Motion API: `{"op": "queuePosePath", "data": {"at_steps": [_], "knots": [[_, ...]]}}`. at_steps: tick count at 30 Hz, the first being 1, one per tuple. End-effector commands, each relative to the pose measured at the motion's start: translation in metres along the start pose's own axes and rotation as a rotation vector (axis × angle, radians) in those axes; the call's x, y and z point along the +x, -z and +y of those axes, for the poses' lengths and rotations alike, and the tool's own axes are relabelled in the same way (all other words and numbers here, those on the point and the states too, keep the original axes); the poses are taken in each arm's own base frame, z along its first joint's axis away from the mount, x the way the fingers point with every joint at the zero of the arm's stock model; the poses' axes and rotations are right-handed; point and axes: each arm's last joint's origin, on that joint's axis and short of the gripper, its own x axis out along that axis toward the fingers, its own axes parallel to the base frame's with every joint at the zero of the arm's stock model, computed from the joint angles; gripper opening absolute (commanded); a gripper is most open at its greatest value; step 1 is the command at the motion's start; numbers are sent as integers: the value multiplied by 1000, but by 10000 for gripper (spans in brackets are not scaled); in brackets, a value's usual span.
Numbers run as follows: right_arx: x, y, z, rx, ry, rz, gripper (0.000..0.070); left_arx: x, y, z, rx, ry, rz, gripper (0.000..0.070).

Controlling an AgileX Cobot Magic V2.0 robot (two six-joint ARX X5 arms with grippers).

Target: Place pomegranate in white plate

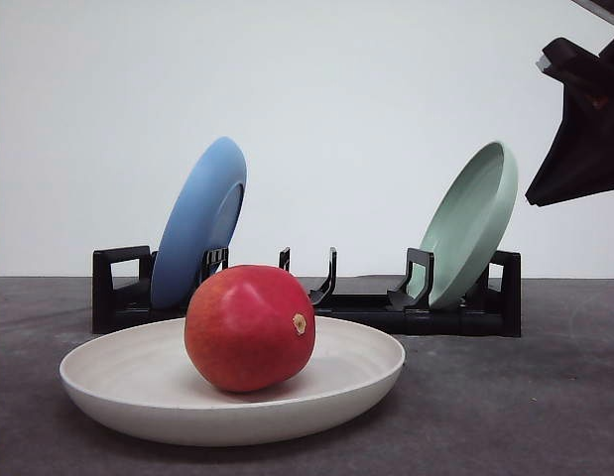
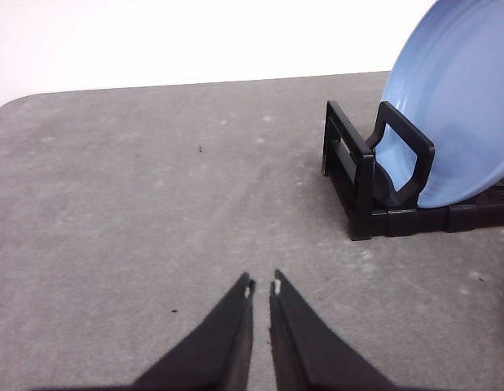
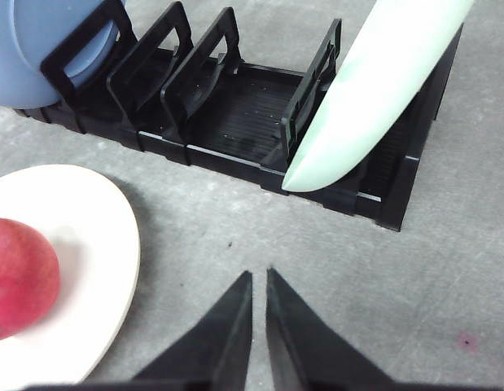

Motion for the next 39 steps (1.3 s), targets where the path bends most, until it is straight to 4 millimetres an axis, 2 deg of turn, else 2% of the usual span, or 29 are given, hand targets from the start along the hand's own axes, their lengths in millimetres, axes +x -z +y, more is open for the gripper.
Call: {"op": "queuePosePath", "data": {"at_steps": [1,6,8,12,18,23,26,34,39], "knots": [[0,-3,1,-6,-5,-11,24,1,4,0,11,0,12,19],[0,-3,1,-17,-4,-11,24,1,4,0,11,0,12,19],[-1,-3,1,-76,5,-12,24,1,4,0,11,0,12,19],[-13,3,-1,-141,54,-32,25,1,4,0,11,0,12,19],[-33,38,-13,-136,187,-155,24,1,4,0,11,0,12,19],[-43,72,-26,-73,284,-243,24,1,4,0,11,0,13,19],[-47,85,-32,-60,334,-311,24,1,4,0,11,0,13,19],[-50,107,-42,-43,422,-457,24,1,4,0,11,0,13,19],[-53,106,-41,-46,428,-480,24,1,4,0,11,0,13,19]]}}
